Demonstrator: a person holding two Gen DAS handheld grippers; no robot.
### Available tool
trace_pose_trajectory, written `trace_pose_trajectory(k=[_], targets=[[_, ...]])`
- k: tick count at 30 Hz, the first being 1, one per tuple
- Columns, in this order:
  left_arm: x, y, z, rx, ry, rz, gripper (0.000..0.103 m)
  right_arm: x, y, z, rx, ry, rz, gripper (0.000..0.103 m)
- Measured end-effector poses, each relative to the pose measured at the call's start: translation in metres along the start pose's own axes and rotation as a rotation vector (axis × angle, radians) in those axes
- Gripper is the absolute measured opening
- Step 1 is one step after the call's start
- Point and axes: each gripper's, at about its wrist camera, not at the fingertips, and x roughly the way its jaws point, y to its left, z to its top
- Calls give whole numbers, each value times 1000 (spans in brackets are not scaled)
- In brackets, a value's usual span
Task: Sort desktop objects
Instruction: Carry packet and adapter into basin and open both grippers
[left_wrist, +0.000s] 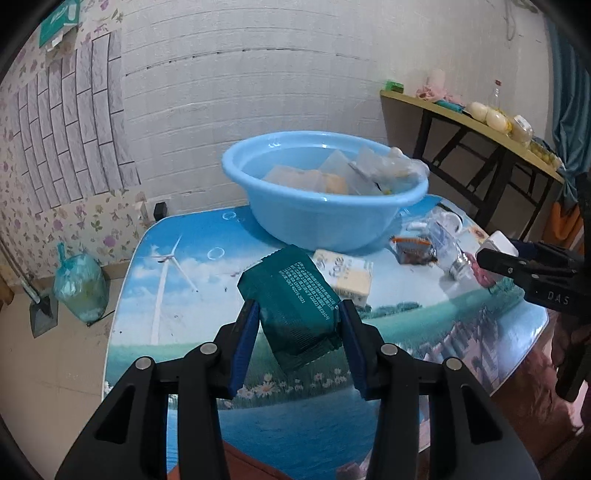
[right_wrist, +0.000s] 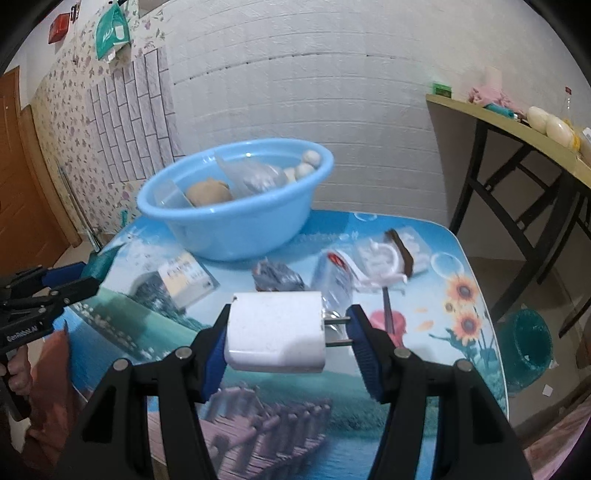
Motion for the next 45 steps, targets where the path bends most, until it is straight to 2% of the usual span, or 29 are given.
trace_pose_trajectory(k=[11,16,28,38,42,45], targets=[[-10,-1,51,35,-89,-1,43,3,11,39,-20,-51,66,59],[4,-5,71,56,-102,-21,43,14,17,55,-53,-63,107,59],[47,-14,109,126,-107,-58,43,50,15,85,-63,-70,113,59],[81,-9,121,127,-79,-79,45,79,21,106,-102,-67,134,59],[81,-6,120,113,-83,-84,53,94,26,103,-96,5,183,59],[80,-1,116,94,-73,-79,58,94,29,100,-99,7,189,60]])
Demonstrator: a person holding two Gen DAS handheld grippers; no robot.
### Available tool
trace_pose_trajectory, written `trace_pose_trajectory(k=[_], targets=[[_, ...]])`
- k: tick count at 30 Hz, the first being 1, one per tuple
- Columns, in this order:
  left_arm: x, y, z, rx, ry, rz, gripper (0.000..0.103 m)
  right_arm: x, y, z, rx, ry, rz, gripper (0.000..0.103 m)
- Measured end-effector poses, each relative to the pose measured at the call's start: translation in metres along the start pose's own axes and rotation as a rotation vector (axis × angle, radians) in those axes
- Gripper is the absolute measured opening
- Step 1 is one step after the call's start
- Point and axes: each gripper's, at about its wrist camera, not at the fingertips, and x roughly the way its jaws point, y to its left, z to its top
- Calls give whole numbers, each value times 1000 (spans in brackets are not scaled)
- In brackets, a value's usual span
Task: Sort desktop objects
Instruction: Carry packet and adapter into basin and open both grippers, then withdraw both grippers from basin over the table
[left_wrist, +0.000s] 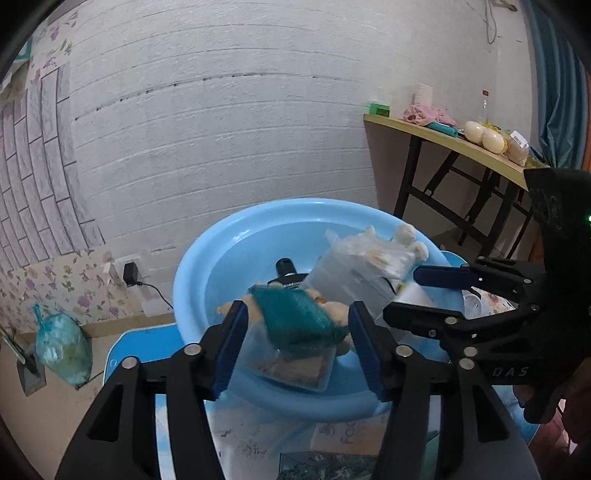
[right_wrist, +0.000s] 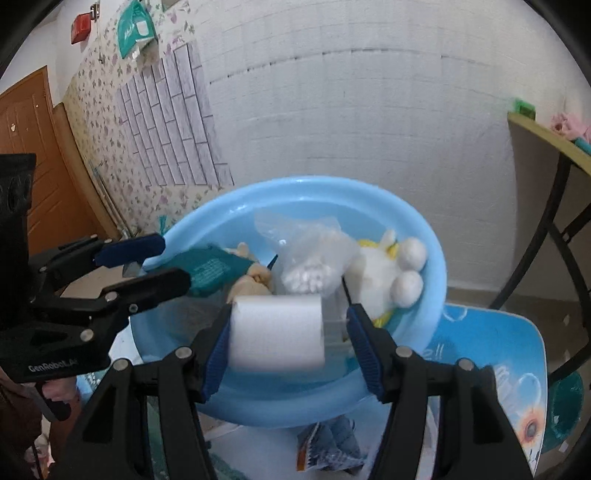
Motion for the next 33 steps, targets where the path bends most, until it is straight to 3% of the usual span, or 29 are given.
trace_pose_trajectory(k=[15,18,27,33], targets=[[-30,1,-36,-58,19,41,66,-36,12,-19,-18,-39,-31,62],[-38,-5,-44,-40,11,64,68,-44,8,-30,9,-24,-33,62],[-41,-12,-76,-103,68,16,70,-55,-18,-73,125,51,-115,62],[-31,-21,-89,-82,105,14,70,-59,-28,-87,157,67,-163,62]])
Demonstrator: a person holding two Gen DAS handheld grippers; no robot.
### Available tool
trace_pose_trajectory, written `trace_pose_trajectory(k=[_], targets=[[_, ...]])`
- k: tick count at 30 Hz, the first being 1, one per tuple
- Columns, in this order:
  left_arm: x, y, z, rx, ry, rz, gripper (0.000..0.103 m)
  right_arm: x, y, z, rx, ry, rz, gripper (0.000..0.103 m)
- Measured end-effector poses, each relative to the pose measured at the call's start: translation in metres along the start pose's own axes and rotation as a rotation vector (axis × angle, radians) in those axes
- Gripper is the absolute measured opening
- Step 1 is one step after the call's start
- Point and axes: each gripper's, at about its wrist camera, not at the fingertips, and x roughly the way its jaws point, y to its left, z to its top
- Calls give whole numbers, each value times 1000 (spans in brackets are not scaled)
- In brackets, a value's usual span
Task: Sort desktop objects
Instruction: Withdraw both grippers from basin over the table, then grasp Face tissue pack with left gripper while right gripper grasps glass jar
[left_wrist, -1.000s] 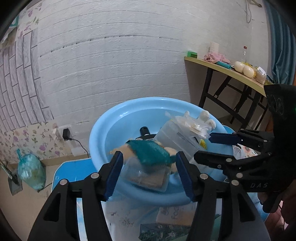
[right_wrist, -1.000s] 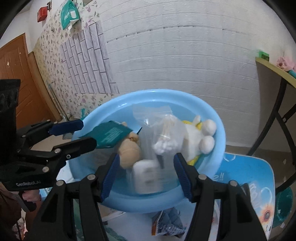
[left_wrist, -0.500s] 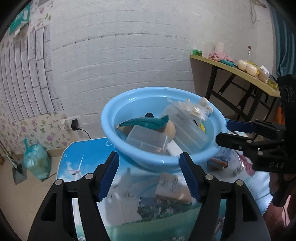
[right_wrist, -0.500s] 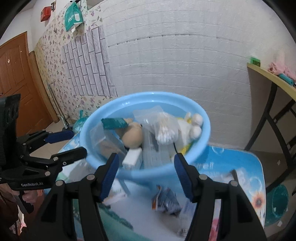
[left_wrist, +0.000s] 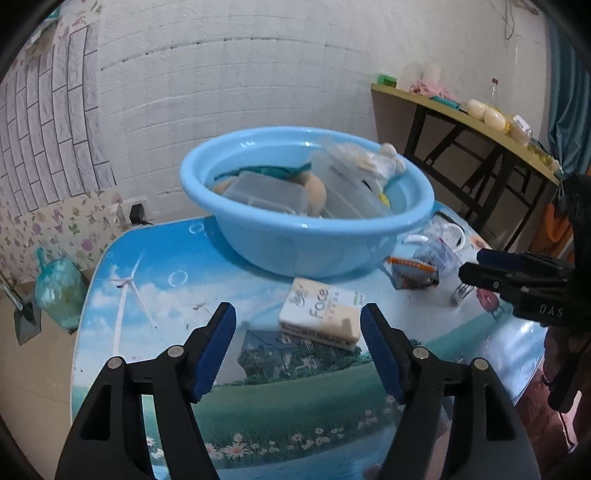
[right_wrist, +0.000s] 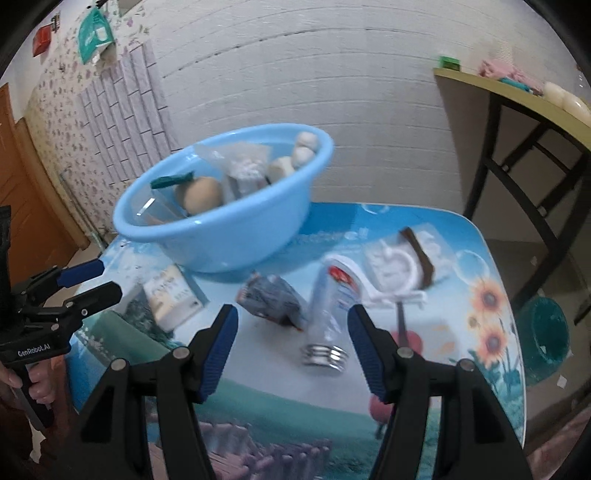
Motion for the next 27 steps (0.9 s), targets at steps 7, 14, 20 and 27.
trace_pose_trajectory(k=[7,14,20,27], targets=[[9,-7,-7,25,42,-8,70,4,-13,-8,14,21,-20,62],[21,-11,-11,44,88,-8,71,11,-21,-14,23,47,-32,62],[34,-16,-8,71,120,-8,71,17,-24,-15,25,58,-23,62],[52,-25,-1,108,156,-15,71,22,-24,-15,22,71,-17,62]])
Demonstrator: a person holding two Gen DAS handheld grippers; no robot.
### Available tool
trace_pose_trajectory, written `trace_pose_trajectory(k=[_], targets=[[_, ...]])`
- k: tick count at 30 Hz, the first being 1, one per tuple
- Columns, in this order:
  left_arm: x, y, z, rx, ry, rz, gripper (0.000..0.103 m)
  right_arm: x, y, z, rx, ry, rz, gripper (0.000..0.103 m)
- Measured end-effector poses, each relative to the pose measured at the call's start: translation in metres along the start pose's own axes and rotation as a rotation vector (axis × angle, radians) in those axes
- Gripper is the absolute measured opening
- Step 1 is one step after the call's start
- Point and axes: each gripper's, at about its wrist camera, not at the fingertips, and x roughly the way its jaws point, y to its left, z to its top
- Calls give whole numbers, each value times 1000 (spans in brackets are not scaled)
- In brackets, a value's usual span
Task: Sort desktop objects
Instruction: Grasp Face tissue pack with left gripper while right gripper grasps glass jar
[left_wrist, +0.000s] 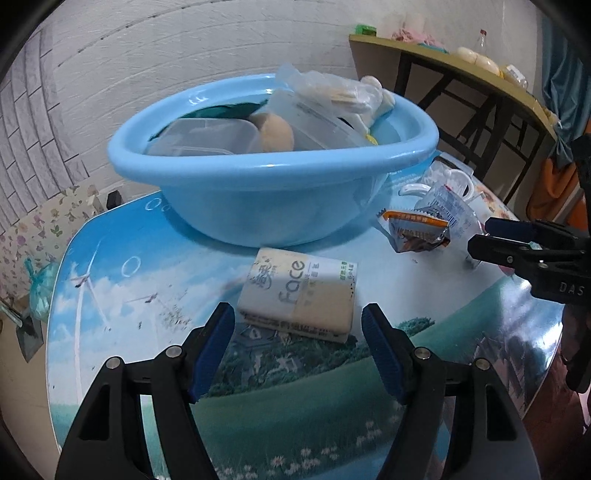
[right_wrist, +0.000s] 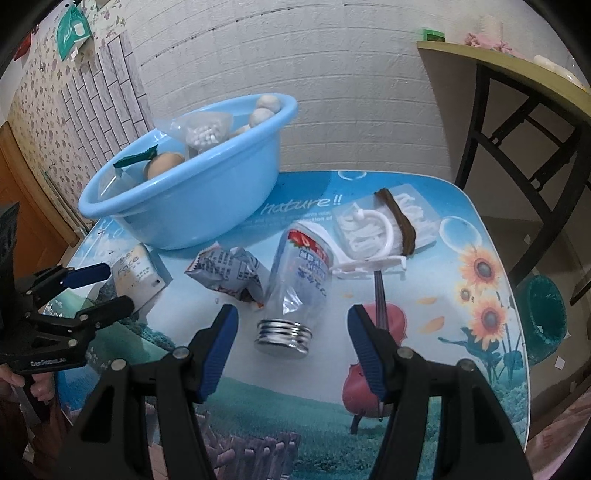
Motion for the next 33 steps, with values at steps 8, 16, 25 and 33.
trace_pose_trajectory(k=[8,16,25,33], targets=[[8,1,6,-8,9,-1,63,3,2,-1,-12,13,20,60],[-6,0,-1,-9,-12,7,63,-2,6,-5,-45,21,35,33],[-33,5,-24,-53,-27,22,63,-20,9,-17,-77,7,61,33],[-54,9,-47,-71,-38,49,63,-33,12,-38,-100,27,62,33]])
